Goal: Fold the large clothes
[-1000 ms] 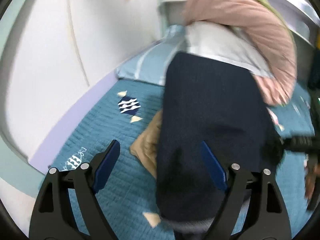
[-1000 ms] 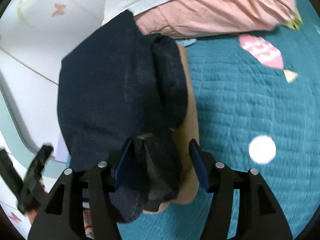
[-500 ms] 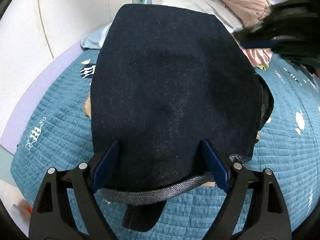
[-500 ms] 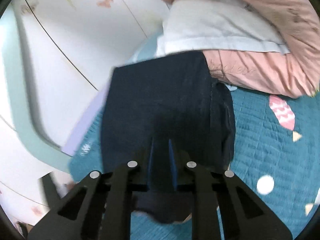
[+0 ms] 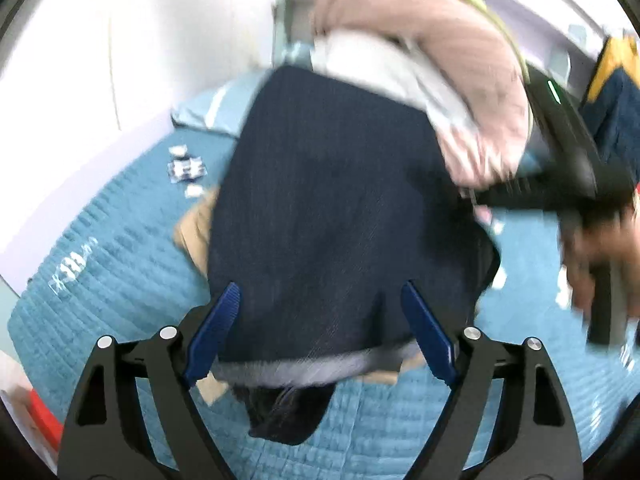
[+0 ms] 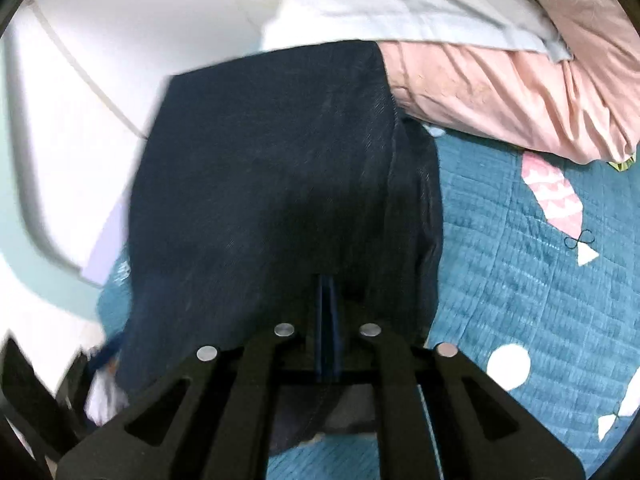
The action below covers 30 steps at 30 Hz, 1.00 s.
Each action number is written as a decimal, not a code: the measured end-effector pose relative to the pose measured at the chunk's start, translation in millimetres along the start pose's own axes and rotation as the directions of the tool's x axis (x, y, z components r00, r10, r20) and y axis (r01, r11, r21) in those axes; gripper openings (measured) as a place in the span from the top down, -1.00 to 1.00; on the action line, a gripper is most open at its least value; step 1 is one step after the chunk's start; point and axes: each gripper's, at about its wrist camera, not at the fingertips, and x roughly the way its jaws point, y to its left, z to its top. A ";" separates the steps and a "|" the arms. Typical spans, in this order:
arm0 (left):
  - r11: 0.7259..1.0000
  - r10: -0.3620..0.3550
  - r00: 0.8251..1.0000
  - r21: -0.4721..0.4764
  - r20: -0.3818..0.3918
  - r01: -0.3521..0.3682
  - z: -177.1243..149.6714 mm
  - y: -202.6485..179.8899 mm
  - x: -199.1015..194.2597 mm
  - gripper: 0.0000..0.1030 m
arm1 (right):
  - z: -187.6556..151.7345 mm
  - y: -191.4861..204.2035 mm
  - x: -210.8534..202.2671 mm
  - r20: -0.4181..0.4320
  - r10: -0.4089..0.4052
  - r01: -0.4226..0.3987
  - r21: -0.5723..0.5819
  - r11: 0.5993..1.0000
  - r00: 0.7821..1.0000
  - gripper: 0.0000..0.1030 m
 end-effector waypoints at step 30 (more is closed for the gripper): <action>0.990 0.059 0.991 -0.123 -0.117 -0.074 24.5 -5.2 -35.1 -0.76 | -79.9 30.3 -110.9 0.066 0.020 -0.011 -0.138 0.990 0.998 -0.17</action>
